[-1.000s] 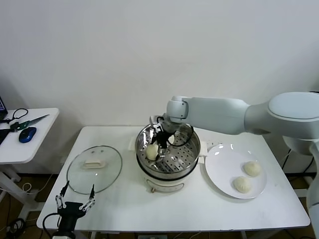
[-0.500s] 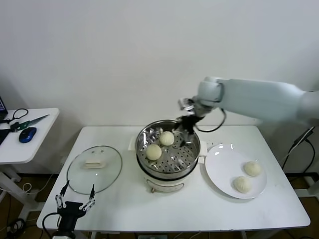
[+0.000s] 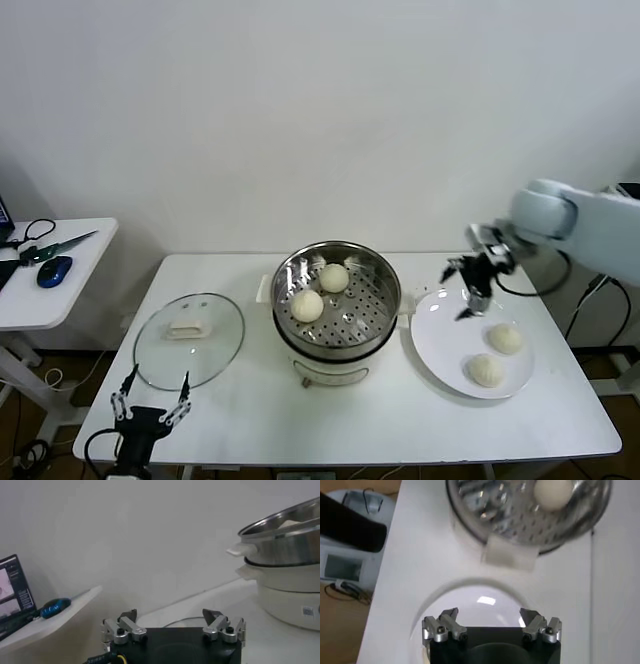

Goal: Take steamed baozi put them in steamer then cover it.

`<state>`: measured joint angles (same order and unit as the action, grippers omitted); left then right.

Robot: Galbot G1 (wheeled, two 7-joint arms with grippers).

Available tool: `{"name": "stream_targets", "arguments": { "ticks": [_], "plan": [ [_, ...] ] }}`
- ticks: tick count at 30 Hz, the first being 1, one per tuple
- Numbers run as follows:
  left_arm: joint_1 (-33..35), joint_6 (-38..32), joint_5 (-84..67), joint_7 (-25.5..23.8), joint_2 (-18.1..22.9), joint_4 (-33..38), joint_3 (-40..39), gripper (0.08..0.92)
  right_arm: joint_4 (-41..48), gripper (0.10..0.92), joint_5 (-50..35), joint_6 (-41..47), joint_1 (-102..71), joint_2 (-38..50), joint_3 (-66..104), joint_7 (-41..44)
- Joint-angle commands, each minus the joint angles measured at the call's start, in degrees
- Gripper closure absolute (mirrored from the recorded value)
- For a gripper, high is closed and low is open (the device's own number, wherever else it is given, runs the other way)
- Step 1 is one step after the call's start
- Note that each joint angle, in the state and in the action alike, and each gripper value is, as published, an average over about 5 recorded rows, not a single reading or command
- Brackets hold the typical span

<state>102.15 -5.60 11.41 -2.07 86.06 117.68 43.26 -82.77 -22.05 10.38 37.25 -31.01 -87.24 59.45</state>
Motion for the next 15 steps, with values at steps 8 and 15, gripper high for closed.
{"name": "stream_targets", "arguments": {
  "ticks": [8,15],
  "plan": [
    [-0.35,0.76,1.69,-0.07,0.96,-0.26,0.38,0.177,8.47,0.203,17.19,-3.28,-28.93,4.65,19.77,1.12],
    [-0.76,0.84,2.34,-0.03,1.37,-1.09,0.32,0.177,12.10,0.203,16.54,-3.26,-30.44,-1.10,20.80,0.77]
  ]
}}
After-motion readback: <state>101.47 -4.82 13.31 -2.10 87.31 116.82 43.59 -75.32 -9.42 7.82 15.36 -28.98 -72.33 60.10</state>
